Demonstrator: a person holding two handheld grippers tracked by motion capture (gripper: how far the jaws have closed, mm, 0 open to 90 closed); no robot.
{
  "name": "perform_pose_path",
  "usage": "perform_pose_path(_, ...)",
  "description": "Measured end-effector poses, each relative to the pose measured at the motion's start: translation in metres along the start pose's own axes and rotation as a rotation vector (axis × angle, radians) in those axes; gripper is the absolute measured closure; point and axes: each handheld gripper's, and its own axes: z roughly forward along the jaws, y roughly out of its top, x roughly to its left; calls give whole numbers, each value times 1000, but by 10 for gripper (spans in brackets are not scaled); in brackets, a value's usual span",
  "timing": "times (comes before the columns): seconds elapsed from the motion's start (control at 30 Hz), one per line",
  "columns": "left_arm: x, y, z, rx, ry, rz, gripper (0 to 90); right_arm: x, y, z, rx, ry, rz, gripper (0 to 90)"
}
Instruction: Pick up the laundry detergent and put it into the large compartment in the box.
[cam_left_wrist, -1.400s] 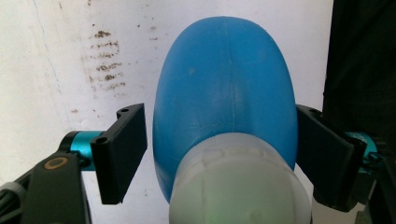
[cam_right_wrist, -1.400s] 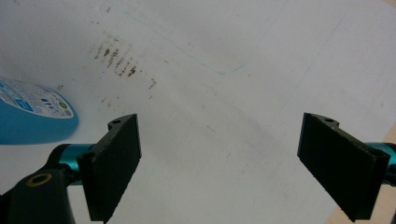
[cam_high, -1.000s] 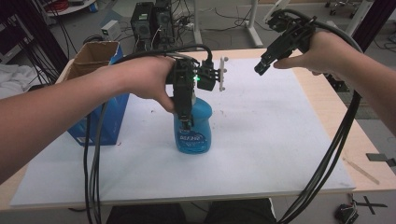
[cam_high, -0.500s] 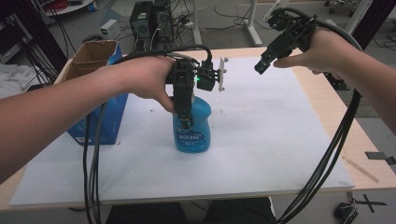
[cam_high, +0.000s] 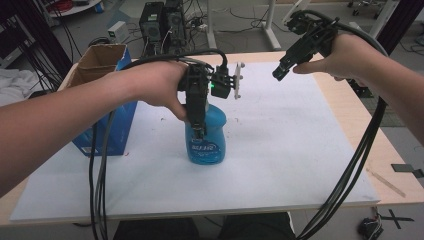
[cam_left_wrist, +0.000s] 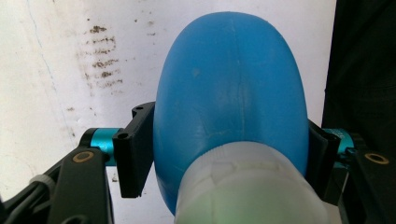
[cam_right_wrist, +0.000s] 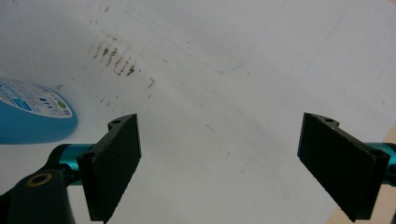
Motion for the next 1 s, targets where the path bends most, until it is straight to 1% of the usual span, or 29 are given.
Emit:
perform_pose_path(0.47,0,0,0,1,-15,5,367,0,0,0,2,2,3,127)
perform_pose_path(1.0,-1,0,-1,-5,-8,10,377,-3,-2,-1,-2,7,11,127)
